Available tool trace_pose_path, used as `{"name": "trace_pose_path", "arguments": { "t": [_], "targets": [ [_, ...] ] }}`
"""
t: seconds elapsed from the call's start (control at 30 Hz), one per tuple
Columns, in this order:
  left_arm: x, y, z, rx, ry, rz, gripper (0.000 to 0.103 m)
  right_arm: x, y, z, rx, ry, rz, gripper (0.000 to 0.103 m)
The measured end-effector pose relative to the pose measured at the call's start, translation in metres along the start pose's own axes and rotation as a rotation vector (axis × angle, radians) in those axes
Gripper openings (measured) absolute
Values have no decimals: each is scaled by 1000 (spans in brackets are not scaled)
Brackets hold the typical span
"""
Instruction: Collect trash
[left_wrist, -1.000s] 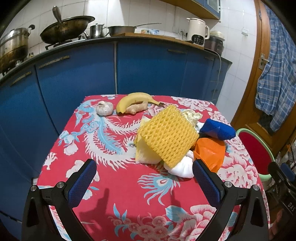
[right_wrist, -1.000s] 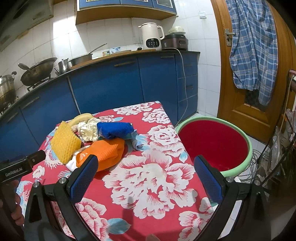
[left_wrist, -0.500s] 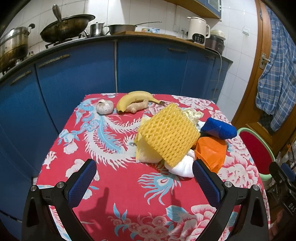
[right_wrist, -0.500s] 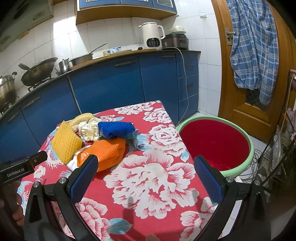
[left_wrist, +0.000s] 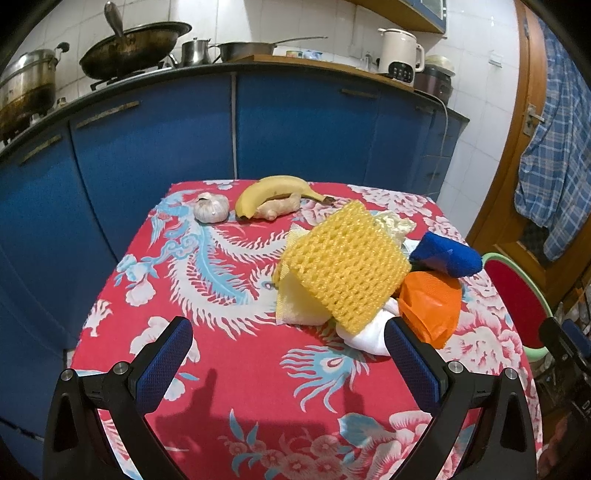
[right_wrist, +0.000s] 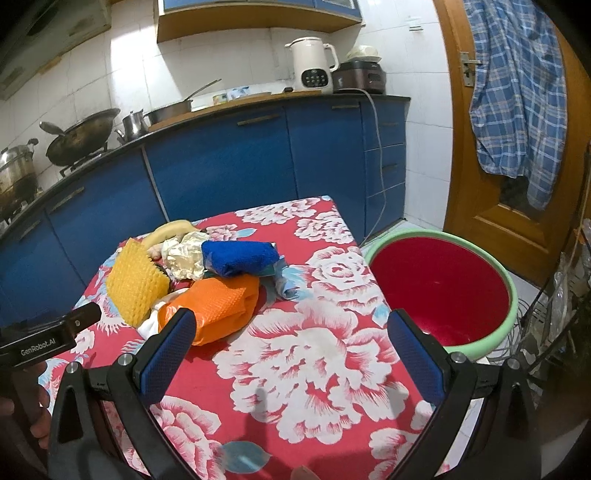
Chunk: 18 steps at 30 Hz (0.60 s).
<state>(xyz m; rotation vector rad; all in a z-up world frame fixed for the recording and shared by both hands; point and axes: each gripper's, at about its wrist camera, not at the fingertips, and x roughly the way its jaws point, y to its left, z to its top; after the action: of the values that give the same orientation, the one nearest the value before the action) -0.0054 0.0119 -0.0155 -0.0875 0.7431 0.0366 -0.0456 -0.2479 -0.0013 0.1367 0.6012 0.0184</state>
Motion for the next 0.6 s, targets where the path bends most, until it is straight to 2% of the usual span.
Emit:
{"name": "trace_pose_path", "arguments": {
  "t": [0.37,0.6],
  "targets": [
    [23,2,12,3,47,-14,103,44,11,18,-66,119,27,102],
    [37,-11,26,34,45,-34,103,70,21,41,-104,130,67,102]
  ]
}}
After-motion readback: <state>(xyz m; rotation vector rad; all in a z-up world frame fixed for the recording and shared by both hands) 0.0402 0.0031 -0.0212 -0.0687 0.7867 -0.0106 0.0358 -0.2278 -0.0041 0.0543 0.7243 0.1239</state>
